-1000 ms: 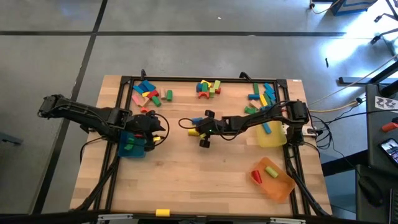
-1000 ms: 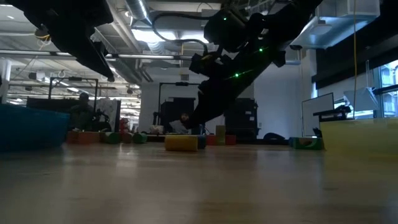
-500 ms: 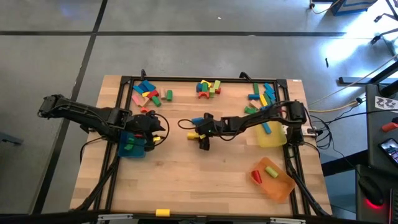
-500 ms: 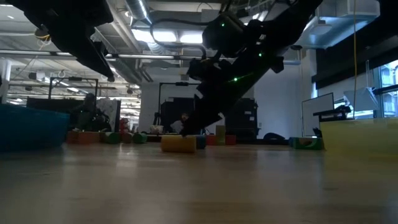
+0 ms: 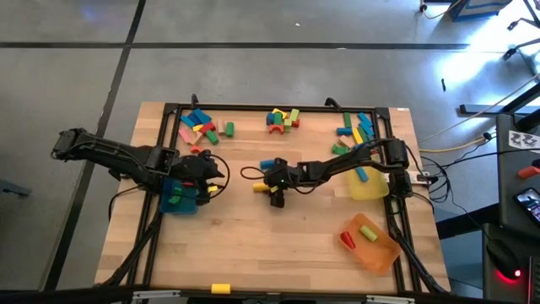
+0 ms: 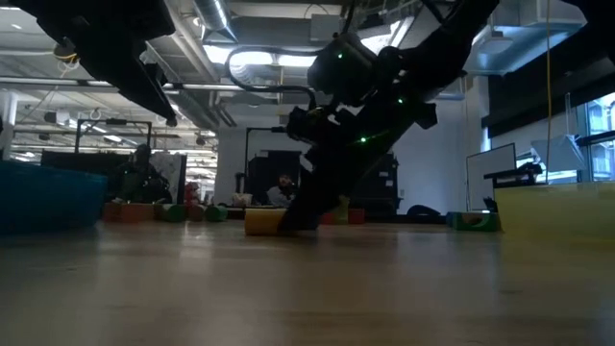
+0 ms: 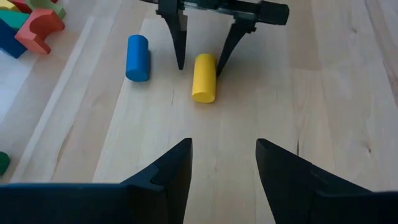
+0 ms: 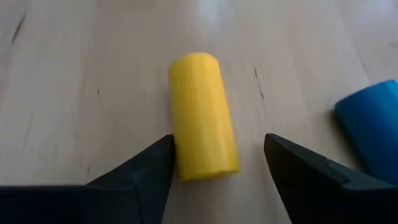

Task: Sort blocks by size
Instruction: Put the yellow cylindrical block into the orange bin

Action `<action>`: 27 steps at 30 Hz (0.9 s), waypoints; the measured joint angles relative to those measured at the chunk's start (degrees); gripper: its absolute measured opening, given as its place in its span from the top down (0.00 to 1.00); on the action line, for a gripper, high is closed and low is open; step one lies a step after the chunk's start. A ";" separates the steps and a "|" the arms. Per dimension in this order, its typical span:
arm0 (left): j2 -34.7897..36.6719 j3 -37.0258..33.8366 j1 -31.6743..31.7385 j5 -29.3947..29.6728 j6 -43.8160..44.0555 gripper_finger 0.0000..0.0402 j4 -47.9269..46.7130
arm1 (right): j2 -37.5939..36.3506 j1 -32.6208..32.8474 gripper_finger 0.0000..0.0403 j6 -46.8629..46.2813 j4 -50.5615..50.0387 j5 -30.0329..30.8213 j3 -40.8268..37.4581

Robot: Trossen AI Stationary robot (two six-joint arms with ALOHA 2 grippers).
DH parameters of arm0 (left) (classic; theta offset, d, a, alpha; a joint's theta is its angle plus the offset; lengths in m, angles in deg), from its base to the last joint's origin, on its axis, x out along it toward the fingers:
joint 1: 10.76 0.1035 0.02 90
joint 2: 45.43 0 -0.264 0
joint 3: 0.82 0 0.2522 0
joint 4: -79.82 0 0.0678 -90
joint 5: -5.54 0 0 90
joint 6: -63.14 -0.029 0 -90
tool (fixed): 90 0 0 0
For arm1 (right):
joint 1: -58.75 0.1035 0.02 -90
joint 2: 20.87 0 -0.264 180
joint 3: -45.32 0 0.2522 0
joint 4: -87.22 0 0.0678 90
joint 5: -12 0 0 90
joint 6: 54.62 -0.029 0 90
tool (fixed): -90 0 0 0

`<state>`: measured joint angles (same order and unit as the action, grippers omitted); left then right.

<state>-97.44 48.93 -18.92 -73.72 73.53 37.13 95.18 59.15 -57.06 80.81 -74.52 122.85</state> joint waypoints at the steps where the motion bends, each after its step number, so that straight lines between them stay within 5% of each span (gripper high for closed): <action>1: 0.00 0.00 0.00 0.00 0.00 0.60 -0.07 | 0.24 0.00 0.42 0.06 0.44 -0.02 0.07; 14: 0.00 0.00 0.00 0.00 0.04 0.60 -0.09 | 0.28 -0.02 0.66 1.59 0.44 -0.07 0.02; 27: 0.00 0.00 0.00 0.00 0.07 0.60 -0.09 | -3.01 -0.04 0.66 3.58 -1.32 -0.07 0.02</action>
<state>-97.44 48.93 -18.92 -73.72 73.60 37.05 92.17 59.11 -53.48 79.50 -74.58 122.87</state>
